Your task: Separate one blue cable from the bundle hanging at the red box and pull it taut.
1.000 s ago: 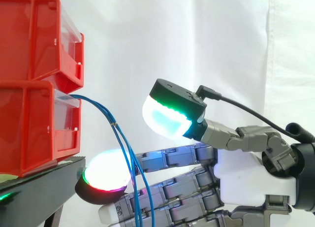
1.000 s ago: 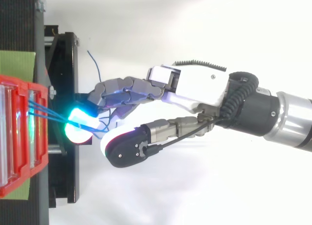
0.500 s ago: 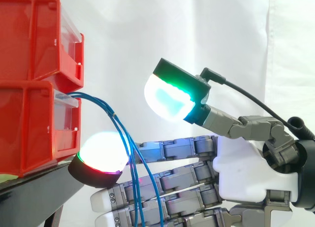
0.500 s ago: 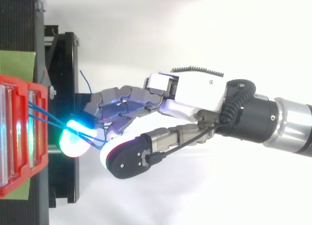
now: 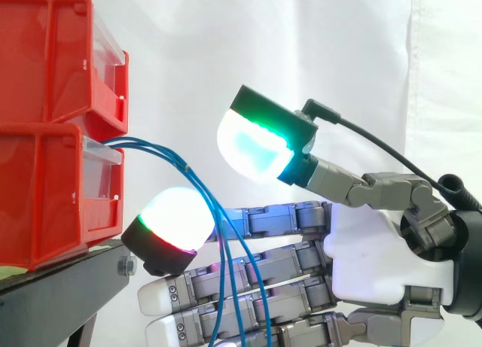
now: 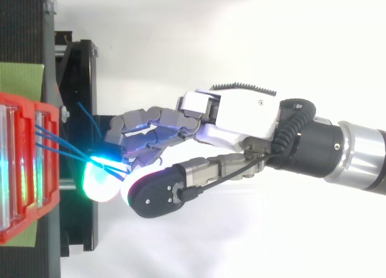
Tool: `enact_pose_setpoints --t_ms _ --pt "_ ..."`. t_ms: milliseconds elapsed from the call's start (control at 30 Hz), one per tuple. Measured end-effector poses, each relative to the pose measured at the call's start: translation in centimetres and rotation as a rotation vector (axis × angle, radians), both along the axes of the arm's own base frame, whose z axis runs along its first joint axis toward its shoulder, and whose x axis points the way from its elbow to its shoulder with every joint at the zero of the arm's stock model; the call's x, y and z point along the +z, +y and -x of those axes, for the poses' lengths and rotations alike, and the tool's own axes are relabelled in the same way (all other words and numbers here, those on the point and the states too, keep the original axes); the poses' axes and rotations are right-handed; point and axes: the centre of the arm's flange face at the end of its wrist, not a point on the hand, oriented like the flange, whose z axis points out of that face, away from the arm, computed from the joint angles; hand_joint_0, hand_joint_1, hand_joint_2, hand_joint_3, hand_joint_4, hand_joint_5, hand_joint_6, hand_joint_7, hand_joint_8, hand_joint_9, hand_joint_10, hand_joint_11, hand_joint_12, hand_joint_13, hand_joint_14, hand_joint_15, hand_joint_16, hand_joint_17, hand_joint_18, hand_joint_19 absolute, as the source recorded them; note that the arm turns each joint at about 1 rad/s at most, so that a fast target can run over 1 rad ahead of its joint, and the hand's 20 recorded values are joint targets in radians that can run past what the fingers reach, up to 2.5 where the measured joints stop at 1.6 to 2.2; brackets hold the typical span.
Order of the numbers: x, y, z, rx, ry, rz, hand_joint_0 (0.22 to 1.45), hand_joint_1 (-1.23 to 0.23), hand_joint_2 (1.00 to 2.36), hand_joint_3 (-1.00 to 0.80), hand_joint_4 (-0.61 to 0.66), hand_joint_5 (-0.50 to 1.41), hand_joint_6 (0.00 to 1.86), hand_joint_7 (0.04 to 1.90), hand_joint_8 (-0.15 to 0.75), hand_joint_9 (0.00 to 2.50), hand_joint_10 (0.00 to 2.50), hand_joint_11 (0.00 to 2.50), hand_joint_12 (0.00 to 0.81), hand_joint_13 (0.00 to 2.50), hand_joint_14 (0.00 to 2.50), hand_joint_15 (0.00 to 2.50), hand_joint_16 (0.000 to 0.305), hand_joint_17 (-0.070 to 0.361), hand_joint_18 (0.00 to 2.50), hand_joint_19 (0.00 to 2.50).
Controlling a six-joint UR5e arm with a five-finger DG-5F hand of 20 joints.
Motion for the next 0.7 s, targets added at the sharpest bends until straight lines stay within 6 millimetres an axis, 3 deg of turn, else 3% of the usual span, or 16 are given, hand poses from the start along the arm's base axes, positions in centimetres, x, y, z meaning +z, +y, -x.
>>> enact_pose_setpoints --t_ms 267,500,533,633,700 --pt "0.27 0.04 -0.21 -0.003 -0.02 0.018 0.66 -0.45 1.01 -0.35 0.17 -0.1 0.5 1.32 0.294 0.75 0.01 0.38 0.326 0.6 0.01 0.27 0.047 0.105 0.64 0.53" --pt "0.32 0.04 -0.24 -0.004 -0.023 0.023 0.65 -0.54 1.02 -0.23 0.18 -0.11 0.56 1.28 0.297 0.75 0.01 0.4 0.326 0.6 0.01 0.28 0.046 0.104 0.65 0.52" --pt "0.31 0.05 -0.24 -0.004 -0.023 0.023 0.64 -0.57 1.02 -0.23 0.19 -0.13 0.6 1.2 0.297 0.75 0.01 0.41 0.328 0.6 0.01 0.28 0.046 0.105 0.65 0.52" --pt "0.29 0.05 -0.24 -0.004 -0.023 0.023 0.64 -0.6 1.02 -0.24 0.2 -0.14 0.63 1.14 0.298 0.75 0.01 0.43 0.327 0.6 0.01 0.28 0.046 0.104 0.65 0.53" --pt "0.3 0.05 -0.24 -0.005 -0.023 0.023 0.6 -0.59 1.01 -0.35 0.19 -0.15 0.67 1.08 0.301 0.75 0.01 0.45 0.327 0.6 0.01 0.28 0.047 0.105 0.65 0.53"
